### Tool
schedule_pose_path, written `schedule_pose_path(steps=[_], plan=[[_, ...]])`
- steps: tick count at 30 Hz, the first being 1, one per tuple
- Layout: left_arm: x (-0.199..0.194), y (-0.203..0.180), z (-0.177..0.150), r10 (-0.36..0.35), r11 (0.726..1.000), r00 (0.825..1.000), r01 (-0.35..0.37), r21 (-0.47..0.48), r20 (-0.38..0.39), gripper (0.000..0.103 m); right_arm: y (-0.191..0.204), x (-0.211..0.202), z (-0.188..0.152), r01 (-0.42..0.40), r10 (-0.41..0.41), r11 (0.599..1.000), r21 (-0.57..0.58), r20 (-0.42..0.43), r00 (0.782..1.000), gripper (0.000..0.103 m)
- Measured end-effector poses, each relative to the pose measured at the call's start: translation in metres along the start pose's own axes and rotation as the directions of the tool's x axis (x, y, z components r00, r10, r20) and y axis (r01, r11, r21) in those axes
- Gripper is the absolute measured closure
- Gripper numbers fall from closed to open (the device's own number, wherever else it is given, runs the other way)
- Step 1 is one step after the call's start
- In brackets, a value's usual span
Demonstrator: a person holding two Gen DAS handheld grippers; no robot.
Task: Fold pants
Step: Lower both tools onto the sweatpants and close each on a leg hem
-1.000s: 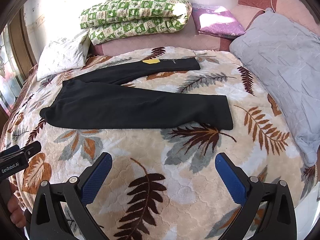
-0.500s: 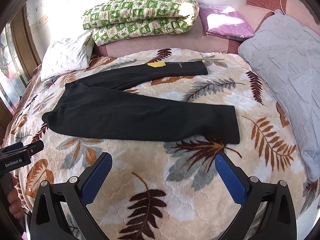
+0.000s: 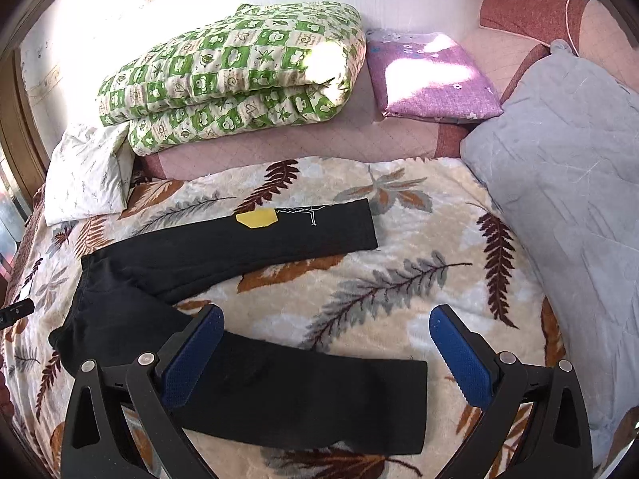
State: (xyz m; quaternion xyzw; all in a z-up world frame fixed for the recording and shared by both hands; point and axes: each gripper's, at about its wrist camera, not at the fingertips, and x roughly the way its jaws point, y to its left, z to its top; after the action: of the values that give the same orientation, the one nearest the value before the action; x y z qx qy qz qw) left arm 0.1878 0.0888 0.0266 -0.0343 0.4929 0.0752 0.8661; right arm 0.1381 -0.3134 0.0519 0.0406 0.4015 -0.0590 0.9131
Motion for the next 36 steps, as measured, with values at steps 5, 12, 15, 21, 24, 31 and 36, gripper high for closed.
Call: schedule_pose_path(steps=[5, 12, 15, 21, 24, 31, 36], plan=[[0.048, 0.017, 0.046, 0.024, 1.000, 0.994, -0.025, -0.013, -0.103, 0.000, -0.015, 0.044, 0.031, -0.036, 0.038, 0.998, 0.048, -0.040, 0.998, 0.000], [0.114, 0.027, 0.086, -0.042, 0.996, 0.960, 0.019, -0.085, -0.275, 0.000, -0.048, 0.127, 0.077, -0.097, 0.112, 0.990, 0.098, -0.158, 0.981, 0.000], [0.128, 0.021, 0.092, -0.044, 0.997, 0.955, 0.023, -0.073, -0.293, 0.000, -0.060, 0.159, 0.089, -0.129, 0.154, 0.983, 0.134, -0.204, 0.967, 0.001], [0.148, 0.007, 0.097, -0.038, 0.999, 0.946, 0.027, -0.038, -0.321, 0.000, -0.062, 0.208, 0.105, -0.140, 0.170, 0.982, 0.126, -0.274, 0.947, 0.001], [0.156, 0.004, 0.101, -0.036, 0.999, 0.944, 0.025, -0.036, -0.327, 0.000, -0.056, 0.230, 0.107, -0.126, 0.150, 0.987, 0.096, -0.319, 0.936, 0.005], [0.171, -0.004, 0.114, -0.042, 0.999, 0.931, 0.029, -0.041, -0.363, 0.000, -0.055, 0.251, 0.107, -0.198, 0.230, 0.972, 0.125, -0.345, 0.910, 0.028], [0.179, -0.013, 0.120, -0.103, 0.995, 0.909, 0.100, -0.030, -0.405, 0.006, -0.050, 0.257, 0.107, -0.205, 0.225, 0.974, 0.093, -0.356, 0.907, 0.045]])
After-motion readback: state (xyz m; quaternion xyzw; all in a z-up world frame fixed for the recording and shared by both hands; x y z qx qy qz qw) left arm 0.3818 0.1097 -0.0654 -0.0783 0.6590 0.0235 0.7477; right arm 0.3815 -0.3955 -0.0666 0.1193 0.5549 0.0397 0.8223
